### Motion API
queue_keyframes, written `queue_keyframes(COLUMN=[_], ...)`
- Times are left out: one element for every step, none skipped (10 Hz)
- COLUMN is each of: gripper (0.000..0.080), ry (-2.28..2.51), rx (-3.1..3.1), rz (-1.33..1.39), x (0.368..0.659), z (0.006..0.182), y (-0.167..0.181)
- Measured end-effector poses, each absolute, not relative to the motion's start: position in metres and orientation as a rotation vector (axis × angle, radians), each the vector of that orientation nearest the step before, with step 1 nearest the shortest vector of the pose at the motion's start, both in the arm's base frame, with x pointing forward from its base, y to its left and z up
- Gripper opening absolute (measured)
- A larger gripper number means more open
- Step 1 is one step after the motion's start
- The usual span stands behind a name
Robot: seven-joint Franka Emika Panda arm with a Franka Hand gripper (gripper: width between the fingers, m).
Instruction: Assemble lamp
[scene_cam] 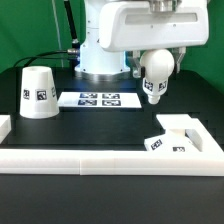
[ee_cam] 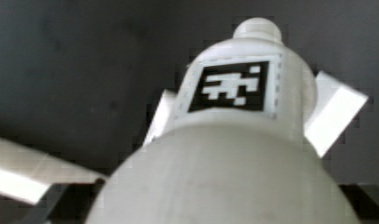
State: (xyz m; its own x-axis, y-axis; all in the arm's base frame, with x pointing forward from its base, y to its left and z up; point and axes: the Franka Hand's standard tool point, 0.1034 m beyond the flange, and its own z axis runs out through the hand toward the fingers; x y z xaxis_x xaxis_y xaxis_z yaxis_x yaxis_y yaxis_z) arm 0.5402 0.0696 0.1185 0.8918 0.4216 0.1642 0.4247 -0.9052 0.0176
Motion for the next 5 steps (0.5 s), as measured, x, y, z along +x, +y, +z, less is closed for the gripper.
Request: queue_keyframes(gripper=[0.0576,0.0576,0.0576,0.0576,0.0576], ry=[-0.682,-0.682,-0.682,-0.681,-0.697], rx=[-3.034,-3.033,-3.033,-3.033,-3.031], rz=[-0.339,-0.317,-0.319,-0.318,-0.321], x=[0.541,0.5386,0.539,0.5389,0.5392], z=[0.1168,0.1151,0.1151,0.1146,0.1146], y=[0.0659,0.0667,0.0667,0.0666,0.0664])
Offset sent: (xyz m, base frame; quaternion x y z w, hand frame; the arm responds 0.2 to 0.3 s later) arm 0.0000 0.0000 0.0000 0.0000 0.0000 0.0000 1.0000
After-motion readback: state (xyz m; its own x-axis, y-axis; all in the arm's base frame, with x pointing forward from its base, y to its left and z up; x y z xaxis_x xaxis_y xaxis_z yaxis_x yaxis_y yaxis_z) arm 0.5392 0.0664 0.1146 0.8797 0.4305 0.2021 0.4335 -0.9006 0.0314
